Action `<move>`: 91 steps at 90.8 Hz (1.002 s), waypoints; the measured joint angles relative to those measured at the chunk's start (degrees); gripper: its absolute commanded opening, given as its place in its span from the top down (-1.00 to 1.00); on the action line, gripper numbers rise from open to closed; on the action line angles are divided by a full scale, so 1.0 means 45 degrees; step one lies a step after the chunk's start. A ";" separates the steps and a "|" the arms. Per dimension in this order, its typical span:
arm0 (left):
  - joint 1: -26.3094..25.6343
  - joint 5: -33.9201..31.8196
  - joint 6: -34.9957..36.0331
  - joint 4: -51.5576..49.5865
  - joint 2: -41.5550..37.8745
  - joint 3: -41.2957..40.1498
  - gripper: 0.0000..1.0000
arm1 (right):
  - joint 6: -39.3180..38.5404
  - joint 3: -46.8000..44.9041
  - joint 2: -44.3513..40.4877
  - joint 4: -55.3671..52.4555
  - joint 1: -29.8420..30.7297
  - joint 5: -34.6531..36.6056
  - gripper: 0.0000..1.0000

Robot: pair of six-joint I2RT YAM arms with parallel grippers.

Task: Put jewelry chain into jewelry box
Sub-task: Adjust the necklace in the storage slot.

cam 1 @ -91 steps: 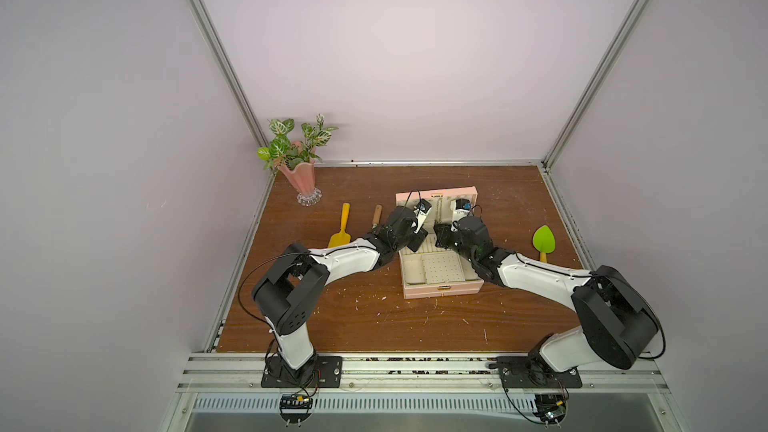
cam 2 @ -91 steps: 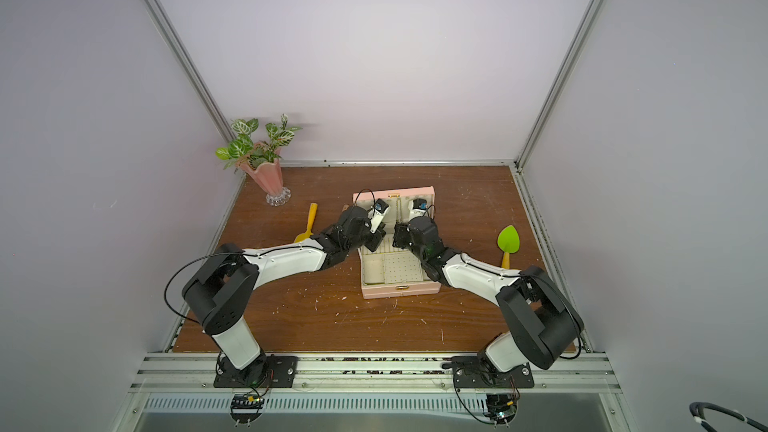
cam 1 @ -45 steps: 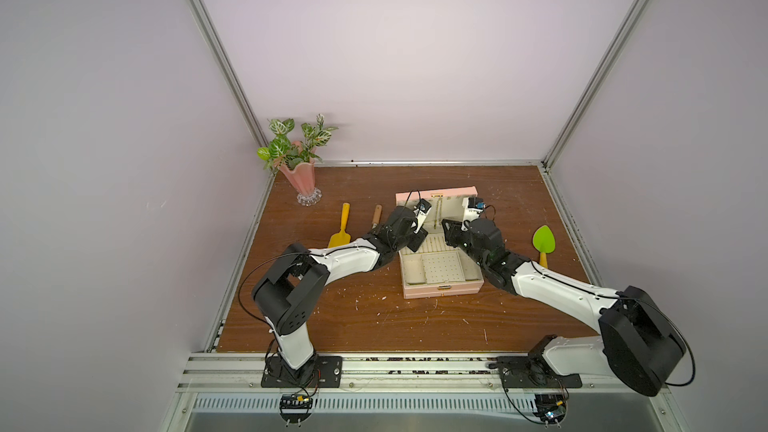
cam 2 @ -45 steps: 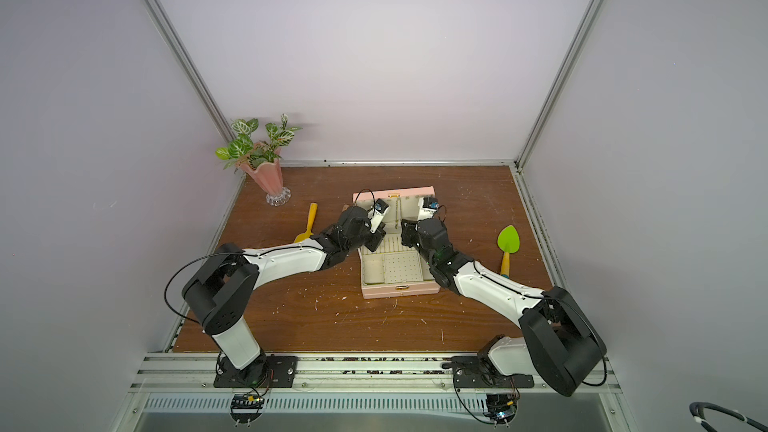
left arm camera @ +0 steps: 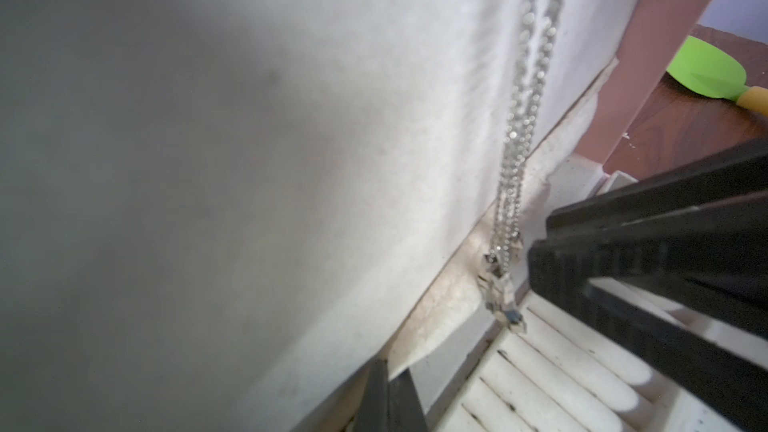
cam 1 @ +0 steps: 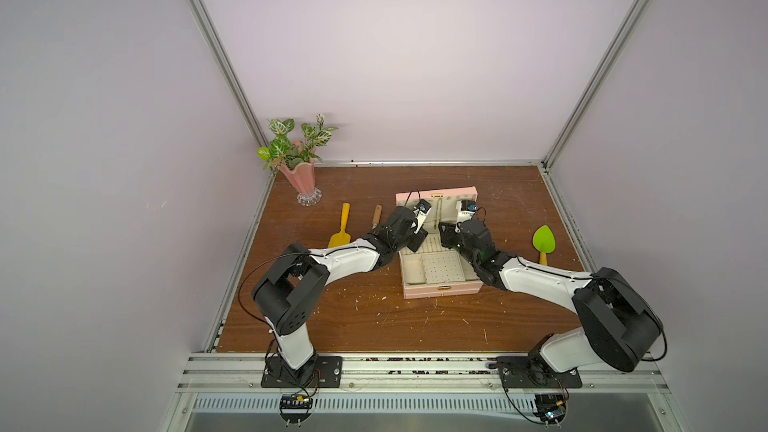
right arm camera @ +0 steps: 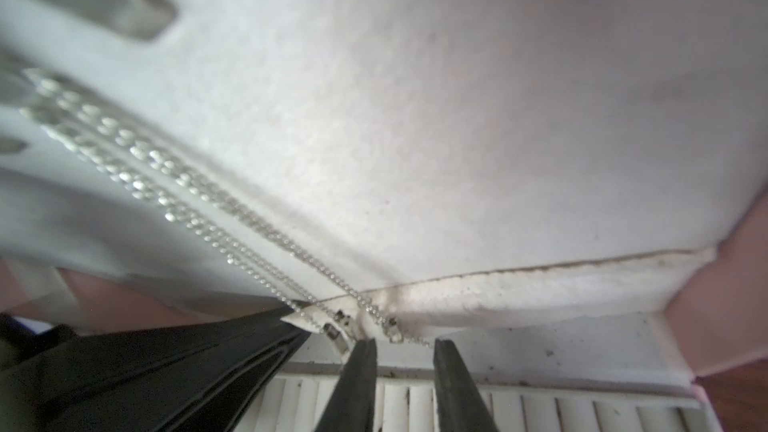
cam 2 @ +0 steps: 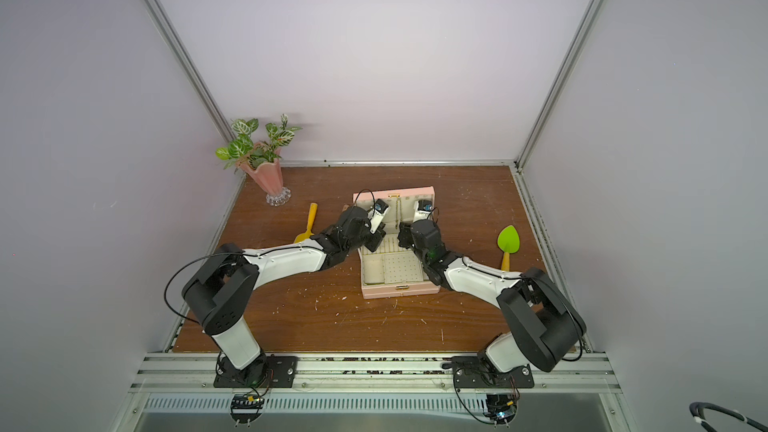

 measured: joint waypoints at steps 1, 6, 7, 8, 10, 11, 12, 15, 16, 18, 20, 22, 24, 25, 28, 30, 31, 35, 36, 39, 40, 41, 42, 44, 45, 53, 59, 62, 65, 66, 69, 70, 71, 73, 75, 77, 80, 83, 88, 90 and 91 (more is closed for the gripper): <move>0.0000 0.0000 0.0000 0.0000 0.0000 0.0000 0.97 | -0.0005 0.0015 0.0024 0.0015 0.0005 0.0000 0.43; 0.0000 0.0000 0.0005 0.0000 0.0000 0.0000 0.97 | -0.0024 0.0068 0.0117 0.0117 0.0005 0.0000 0.43; 0.0000 0.0000 0.0005 0.0000 0.0000 0.0000 0.97 | -0.0024 0.0078 0.0131 0.0131 0.0005 -0.0005 0.43; 0.0000 0.0000 0.0000 0.0000 0.0000 0.0000 0.97 | -0.0029 0.0087 0.0151 0.0141 0.0005 -0.0005 0.43; 0.0000 0.0005 0.0005 0.0000 0.0000 0.0000 0.97 | -0.0029 0.0107 0.0175 0.0155 0.0005 -0.0005 0.43; 0.0000 0.0005 0.0005 0.0005 0.0000 -0.0005 0.97 | -0.0029 0.0121 0.0185 0.0170 0.0005 -0.0010 0.42; 0.0000 0.0010 0.0005 0.0005 0.0000 -0.0005 0.97 | -0.0029 0.0131 0.0199 0.0175 0.0005 -0.0010 0.43; 0.0000 0.0015 0.0010 0.0029 -0.0010 -0.0024 0.97 | -0.0034 0.0175 0.0228 0.0185 0.0010 -0.0019 0.42; 0.0000 0.0019 0.0010 0.0034 -0.0010 -0.0024 0.97 | -0.0039 0.0180 0.0238 0.0185 0.0015 -0.0019 0.43; 0.0000 0.0029 0.0010 0.0044 -0.0019 -0.0039 0.97 | -0.0044 0.0209 0.0267 0.0209 0.0015 -0.0019 0.43; 0.0000 0.0044 0.0010 0.0053 -0.0019 -0.0049 0.97 | -0.0049 0.0238 0.0291 0.0228 0.0015 -0.0024 0.43; 0.0000 0.0053 0.0015 0.0087 -0.0024 -0.0078 0.97 | -0.0049 0.0267 0.0325 0.0243 0.0015 -0.0029 0.43; 0.0000 0.0063 0.0015 0.0117 -0.0034 -0.0102 0.97 | -0.0053 0.0296 0.0359 0.0272 0.0015 -0.0024 0.44; 0.0000 0.0068 0.0015 0.0131 -0.0039 -0.0112 0.97 | -0.0053 0.0306 0.0374 0.0272 0.0015 -0.0024 0.44; 0.0000 0.0097 0.0015 0.0180 -0.0058 -0.0146 0.97 | -0.0058 0.0335 0.0423 0.0287 0.0015 -0.0019 0.46; 0.0000 0.0112 0.0019 0.0204 -0.0073 -0.0185 0.97 | -0.0068 0.0355 0.0442 0.0287 0.0015 -0.0015 0.48; 0.0000 0.0121 0.0019 0.0223 -0.0083 -0.0199 0.97 | -0.0058 0.0364 0.0452 0.0287 0.0015 -0.0010 0.48; 0.0000 0.0175 0.0034 0.0291 -0.0121 -0.0272 0.97 | -0.0049 0.0413 0.0525 0.0287 0.0015 0.0024 0.50; 0.0000 0.0194 0.0039 0.0311 -0.0121 -0.0291 0.97 | -0.0063 0.0418 0.0544 0.0287 0.0015 0.0044 0.51; 0.0000 0.0238 0.0058 0.0374 -0.0141 -0.0350 0.97 | -0.0053 0.0442 0.0588 0.0287 0.0015 0.0092 0.54; 0.0000 0.0248 0.0063 0.0389 -0.0146 -0.0364 0.97 | -0.0058 0.0452 0.0597 0.0287 0.0015 0.0107 0.55; 0.0000 0.0257 0.0063 0.0408 -0.0151 -0.0374 0.97 | -0.0034 0.0461 0.0612 0.0287 0.0015 0.0131 0.56; 0.0000 0.0272 0.0068 0.0437 -0.0151 -0.0384 0.97 | -0.0044 0.0461 0.0622 0.0287 0.0015 0.0155 0.57; 0.0000 0.0282 0.0073 0.0466 -0.0155 -0.0403 0.97 | -0.0029 0.0471 0.0641 0.0291 0.0015 0.0189 0.59; 0.0000 0.0287 0.0078 0.0466 -0.0155 -0.0403 0.97 | -0.0034 0.0476 0.0656 0.0291 0.0019 0.0204 0.61; 0.0000 0.0296 0.0102 0.0471 -0.0165 -0.0413 0.97 | 0.0000 0.0515 0.0753 0.0296 0.0049 0.0306 0.83; 0.0000 0.0301 0.0112 0.0476 -0.0165 -0.0418 0.97 | 0.0034 0.0539 0.0772 0.0287 0.0063 0.0369 1.00; 0.0000 0.0301 0.0112 0.0476 -0.0165 -0.0418 0.97 | 0.0039 0.0539 0.0772 0.0296 0.0068 0.0423 1.00; 0.0000 0.0301 0.0112 0.0476 -0.0165 -0.0418 0.97 | 0.0039 0.0539 0.0772 0.0301 0.0073 0.0495 1.00; 0.0000 0.0296 0.0107 0.0476 -0.0165 -0.0418 0.97 | 0.0034 0.0539 0.0772 0.0301 0.0073 0.0505 1.00; 0.0000 0.0296 0.0112 0.0476 -0.0165 -0.0418 0.97 | 0.0039 0.0539 0.0767 0.0301 0.0073 0.0529 1.00; 0.0000 0.0296 0.0107 0.0476 -0.0165 -0.0418 0.97 | 0.0039 0.0539 0.0763 0.0301 0.0073 0.0534 1.00; 0.0000 0.0296 0.0112 0.0476 -0.0165 -0.0418 0.97 | 0.0039 0.0539 0.0763 0.0301 0.0073 0.0534 1.00; 0.0000 0.0296 0.0112 0.0476 -0.0165 -0.0418 0.97 | 0.0034 0.0534 0.0733 0.0301 0.0073 0.0534 1.00; 0.0000 0.0296 0.0112 0.0476 -0.0165 -0.0418 0.97 | 0.0034 0.0529 0.0704 0.0291 0.0073 0.0534 1.00; 0.0000 0.0296 0.0112 0.0481 -0.0165 -0.0418 0.97 | 0.0039 0.0510 0.0656 0.0287 0.0073 0.0534 1.00; 0.0000 0.0296 0.0112 0.0476 -0.0165 -0.0418 0.97 | 0.0034 0.0476 0.0525 0.0282 0.0073 0.0539 1.00; 0.0000 0.0296 0.0112 0.0486 -0.0165 -0.0427 0.97 | 0.0029 0.0427 0.0340 0.0282 0.0073 0.0544 1.00; 0.0000 0.0296 0.0112 0.0505 -0.0165 -0.0427 0.97 | 0.0019 0.0350 -0.0044 0.0282 0.0073 0.0554 1.00; 0.0000 0.0296 0.0112 0.0510 -0.0165 -0.0427 0.97 | 0.0015 0.0330 -0.0180 0.0282 0.0073 0.0559 1.00; 0.0000 0.0296 0.0112 0.0510 -0.0165 -0.0427 0.97 | 0.0005 0.0325 -0.0272 0.0267 0.0073 0.0563 1.00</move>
